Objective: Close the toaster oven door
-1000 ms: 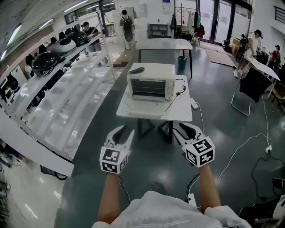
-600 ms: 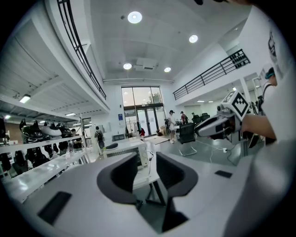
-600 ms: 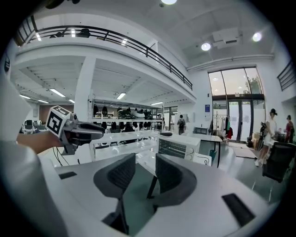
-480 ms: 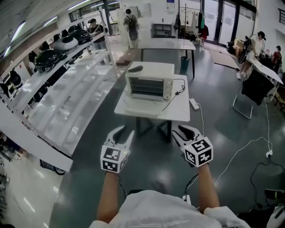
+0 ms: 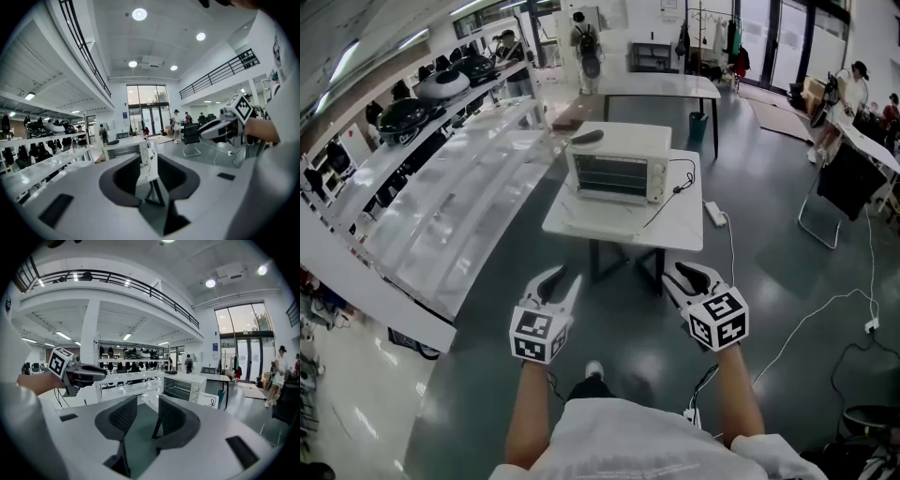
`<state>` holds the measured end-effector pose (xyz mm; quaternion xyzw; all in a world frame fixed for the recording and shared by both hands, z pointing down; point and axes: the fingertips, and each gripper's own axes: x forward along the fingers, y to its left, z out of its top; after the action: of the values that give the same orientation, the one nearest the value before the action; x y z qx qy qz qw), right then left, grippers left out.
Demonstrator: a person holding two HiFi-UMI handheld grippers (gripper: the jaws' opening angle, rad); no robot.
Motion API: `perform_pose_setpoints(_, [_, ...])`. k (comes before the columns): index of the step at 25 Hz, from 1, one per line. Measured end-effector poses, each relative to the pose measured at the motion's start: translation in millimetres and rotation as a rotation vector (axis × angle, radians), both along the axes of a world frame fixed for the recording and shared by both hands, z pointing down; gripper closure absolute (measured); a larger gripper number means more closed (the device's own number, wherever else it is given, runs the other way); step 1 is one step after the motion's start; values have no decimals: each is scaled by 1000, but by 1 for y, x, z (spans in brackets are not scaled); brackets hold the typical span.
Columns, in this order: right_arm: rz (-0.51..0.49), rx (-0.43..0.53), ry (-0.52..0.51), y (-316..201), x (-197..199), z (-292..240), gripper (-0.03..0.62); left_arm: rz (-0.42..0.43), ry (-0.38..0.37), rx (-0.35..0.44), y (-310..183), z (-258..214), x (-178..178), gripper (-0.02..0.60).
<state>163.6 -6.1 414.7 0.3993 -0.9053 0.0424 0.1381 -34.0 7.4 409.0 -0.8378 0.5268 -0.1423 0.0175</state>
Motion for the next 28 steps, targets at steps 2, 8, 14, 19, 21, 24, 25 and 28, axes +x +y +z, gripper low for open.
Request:
perform_pose_setpoints(2, [-6,-7,20,-8,-2,6,448,12,14,-11,-10,6,2,462])
perform_pose_setpoints(8, [21,-32,46,-59,-12,19,448,32,14,-19,-64,20,-10,472])
perform_pose_setpoints(14, [46,-56,69,-130,-45,22,448,16,95,-49,-143,23,-52,489])
perform_pose_setpoints(19, [70,-85,86,-185,-67,27,448,36,107,-92,-206,36,-76,494])
perform_pose_setpoints(21, [91,-112,91,-204,-73,36,448,52,103,-109,-228,43,-82,494])
perform_pose_setpoints(24, [127,-163,91,-225,-83,53,448,75,97,-138,-254,54,-90,494])
perform_pose_setpoints(25, [137,-180,86,-230,-85,60,448,83,96,-148,-262,58,-93,494])
perform_pose_setpoints(28, [165,-238,75,-243,-89,84,448,105,91,-180,-283,73,-99,494])
